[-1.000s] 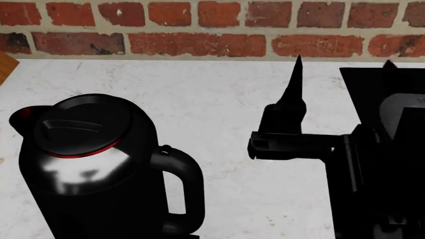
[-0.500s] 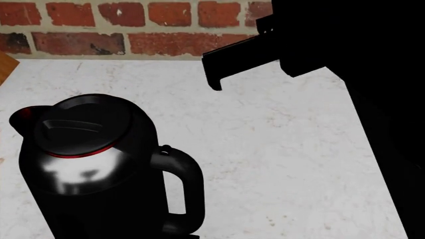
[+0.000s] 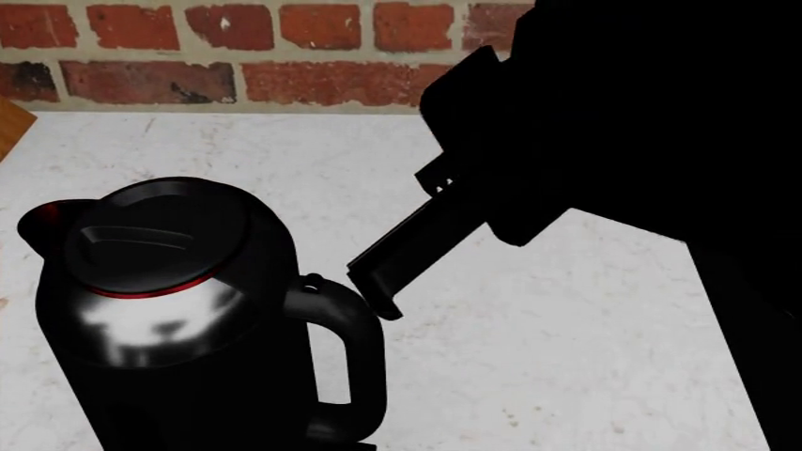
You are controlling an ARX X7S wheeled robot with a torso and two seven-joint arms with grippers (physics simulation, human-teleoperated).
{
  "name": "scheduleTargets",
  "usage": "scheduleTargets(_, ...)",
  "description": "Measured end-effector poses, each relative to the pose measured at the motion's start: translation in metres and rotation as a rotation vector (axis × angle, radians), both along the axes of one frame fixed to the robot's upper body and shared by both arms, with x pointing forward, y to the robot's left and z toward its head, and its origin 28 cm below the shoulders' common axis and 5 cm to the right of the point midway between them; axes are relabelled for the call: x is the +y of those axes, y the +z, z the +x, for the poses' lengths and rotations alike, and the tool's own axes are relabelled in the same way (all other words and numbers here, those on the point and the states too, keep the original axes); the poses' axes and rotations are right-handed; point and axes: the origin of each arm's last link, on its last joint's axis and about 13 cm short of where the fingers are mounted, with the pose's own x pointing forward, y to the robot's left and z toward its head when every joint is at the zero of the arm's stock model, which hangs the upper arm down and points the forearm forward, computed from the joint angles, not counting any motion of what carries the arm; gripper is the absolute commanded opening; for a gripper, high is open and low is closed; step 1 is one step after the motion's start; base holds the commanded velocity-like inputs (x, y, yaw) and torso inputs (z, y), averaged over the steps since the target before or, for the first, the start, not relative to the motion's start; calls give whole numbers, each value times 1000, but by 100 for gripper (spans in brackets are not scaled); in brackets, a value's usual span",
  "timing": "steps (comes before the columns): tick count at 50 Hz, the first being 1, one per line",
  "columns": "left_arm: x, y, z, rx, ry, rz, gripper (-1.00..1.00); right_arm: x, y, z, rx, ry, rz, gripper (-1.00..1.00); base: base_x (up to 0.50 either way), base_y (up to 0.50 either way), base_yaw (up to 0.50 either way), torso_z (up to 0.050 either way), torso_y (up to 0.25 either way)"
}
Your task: Press the button to open the lid of the electric kettle.
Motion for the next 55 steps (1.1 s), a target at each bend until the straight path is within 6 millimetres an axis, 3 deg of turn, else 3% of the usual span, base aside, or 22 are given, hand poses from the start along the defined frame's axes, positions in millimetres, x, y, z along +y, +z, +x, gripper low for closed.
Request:
scheduleTargets(27,1,1,0,-1,-2,-3,100,29,-8,19,113,174,-133,-100,0,0,0,0,0)
scheduleTargets(55,2,1,0,-4,-1,-8,100,46,-20,36,183,266,-175,-100,0,0,0,0,0)
